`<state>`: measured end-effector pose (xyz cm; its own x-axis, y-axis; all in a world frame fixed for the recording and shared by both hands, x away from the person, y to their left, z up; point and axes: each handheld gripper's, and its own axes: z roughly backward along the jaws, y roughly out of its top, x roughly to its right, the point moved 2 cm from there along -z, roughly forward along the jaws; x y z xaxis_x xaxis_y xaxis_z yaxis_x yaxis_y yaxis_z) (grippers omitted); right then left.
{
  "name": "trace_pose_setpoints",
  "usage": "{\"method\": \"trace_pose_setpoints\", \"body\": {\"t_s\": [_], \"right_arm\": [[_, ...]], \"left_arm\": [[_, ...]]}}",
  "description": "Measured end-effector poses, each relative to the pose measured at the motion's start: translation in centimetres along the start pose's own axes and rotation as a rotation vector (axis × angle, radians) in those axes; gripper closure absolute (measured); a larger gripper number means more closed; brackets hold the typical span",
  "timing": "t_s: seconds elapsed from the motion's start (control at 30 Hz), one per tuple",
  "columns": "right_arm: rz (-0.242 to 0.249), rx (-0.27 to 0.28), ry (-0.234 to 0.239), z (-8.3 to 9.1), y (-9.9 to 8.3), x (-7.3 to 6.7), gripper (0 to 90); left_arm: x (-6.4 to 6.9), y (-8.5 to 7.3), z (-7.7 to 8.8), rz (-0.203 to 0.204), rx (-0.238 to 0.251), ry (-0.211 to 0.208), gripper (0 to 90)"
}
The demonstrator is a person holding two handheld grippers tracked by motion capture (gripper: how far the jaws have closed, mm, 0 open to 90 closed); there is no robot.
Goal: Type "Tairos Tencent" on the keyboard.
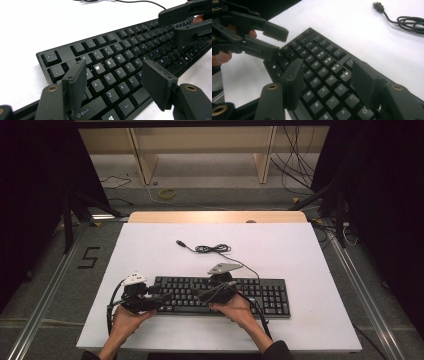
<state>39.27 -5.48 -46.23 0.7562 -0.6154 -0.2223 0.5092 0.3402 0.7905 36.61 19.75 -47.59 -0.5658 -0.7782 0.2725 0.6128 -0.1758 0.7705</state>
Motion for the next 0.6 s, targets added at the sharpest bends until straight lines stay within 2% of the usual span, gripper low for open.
{"method": "trace_pose_setpoints", "body": {"t_s": [0.2,0.43,0.6], "right_arm": [[-0.002,0.003,-0.011,0.8,-0.2,0.4,40.8],[-0.008,0.008,-0.029,1.4,-0.3,1.1,38.7],[-0.010,0.007,-0.040,1.8,-0.4,1.5,36.8]], "left_arm": [[-0.2,0.0,-0.5,0.004,-0.009,0.000,42.5],[-0.4,0.0,-0.8,0.007,-0.019,-0.004,54.2],[-0.4,-0.1,-1.0,-0.016,-0.041,0.000,64.5]]}}
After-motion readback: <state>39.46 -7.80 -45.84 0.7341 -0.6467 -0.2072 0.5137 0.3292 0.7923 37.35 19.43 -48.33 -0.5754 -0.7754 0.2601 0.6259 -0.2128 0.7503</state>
